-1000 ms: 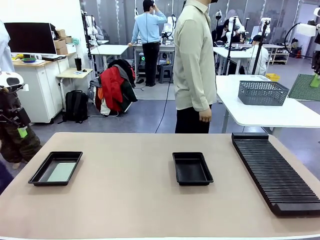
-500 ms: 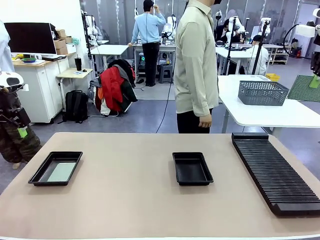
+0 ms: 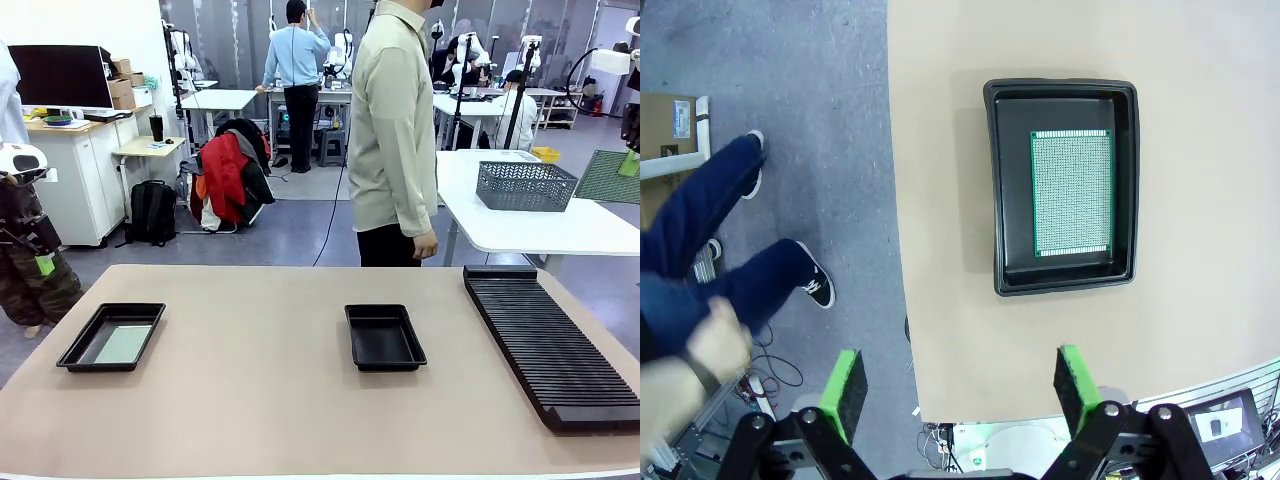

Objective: Inspect and transfer BCBs to ESD trays.
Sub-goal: Pick up the Blank PCB from the PCB Rack and place it in the right ESD tray.

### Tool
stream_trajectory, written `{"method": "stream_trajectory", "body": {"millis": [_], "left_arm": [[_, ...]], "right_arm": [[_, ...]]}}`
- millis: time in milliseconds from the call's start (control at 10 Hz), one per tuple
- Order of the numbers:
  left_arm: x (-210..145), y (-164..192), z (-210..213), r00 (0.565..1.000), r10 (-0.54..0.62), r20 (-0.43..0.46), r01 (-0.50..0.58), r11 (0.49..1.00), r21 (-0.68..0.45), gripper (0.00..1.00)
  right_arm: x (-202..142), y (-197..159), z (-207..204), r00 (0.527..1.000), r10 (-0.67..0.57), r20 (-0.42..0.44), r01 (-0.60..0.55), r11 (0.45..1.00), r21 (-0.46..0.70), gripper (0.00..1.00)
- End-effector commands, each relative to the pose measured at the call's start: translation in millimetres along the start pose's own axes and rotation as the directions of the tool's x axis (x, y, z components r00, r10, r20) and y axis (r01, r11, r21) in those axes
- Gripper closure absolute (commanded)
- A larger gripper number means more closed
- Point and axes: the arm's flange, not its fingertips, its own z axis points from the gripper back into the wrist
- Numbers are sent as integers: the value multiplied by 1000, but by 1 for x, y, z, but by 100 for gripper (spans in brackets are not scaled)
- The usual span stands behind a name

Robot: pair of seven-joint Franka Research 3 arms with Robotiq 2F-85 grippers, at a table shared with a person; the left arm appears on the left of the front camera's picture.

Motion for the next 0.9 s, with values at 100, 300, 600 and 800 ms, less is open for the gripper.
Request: {"method": "stream_trajectory", "body": {"millis": [100,300,600,800], "left_arm": [[0,0,-1,1000,4,9,-4,1000,-1,0],[0,0,-1,1000,4,9,-4,1000,-1,0],[0,0,-1,1000,4,9,-4,1000,-1,0],[0,0,-1,1000,4,9,-4,1000,-1,0]], "right_arm": [[14,-5,-4,998,-61,27,60,998,24,97],[41,-12,-13,953,-243,183,237,970,54,97],[89,-8,-38,810,-520,273,491,854,172,97],[108,-7,-64,695,-658,290,595,753,282,97]]}}
